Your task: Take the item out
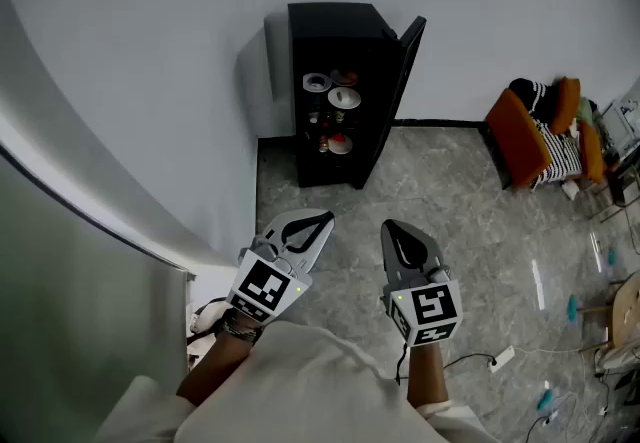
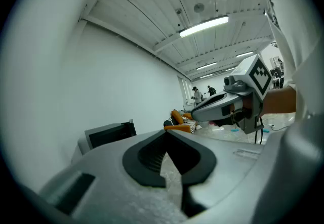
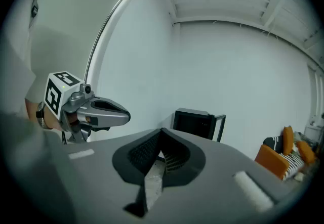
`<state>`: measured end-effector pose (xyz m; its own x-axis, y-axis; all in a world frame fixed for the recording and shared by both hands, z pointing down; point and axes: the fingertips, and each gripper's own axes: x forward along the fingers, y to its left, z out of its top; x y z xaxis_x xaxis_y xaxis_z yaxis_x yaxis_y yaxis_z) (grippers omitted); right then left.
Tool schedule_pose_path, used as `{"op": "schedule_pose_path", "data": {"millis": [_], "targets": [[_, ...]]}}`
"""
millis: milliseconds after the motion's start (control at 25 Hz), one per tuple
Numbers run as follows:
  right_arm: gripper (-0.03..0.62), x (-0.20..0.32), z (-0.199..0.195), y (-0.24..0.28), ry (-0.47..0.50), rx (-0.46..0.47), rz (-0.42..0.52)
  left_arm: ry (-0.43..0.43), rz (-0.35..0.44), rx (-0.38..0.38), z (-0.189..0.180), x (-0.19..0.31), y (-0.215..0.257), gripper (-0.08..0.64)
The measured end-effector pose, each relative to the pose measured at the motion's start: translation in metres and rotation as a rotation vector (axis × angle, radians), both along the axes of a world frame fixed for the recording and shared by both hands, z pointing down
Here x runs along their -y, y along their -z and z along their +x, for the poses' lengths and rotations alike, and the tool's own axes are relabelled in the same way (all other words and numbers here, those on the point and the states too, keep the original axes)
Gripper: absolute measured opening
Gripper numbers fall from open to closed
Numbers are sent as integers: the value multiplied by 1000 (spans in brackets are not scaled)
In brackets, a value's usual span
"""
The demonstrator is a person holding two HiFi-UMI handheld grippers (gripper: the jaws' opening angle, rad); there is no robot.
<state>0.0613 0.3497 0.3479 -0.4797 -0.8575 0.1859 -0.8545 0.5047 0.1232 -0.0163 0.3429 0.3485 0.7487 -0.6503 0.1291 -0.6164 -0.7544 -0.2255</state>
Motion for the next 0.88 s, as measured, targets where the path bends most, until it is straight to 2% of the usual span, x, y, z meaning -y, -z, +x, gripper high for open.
{"op": "schedule_pose_path", "data": {"millis": [120, 400, 880], "targets": [[5, -1, 1, 0, 1, 8, 2, -1, -1, 3, 2, -1, -1, -2], [5, 9, 17, -1, -3, 110, -18, 16, -8, 13, 10, 7, -6, -2], [6, 27, 50, -12, 59, 55, -15, 93, -18, 42, 27, 26, -20, -2]]}}
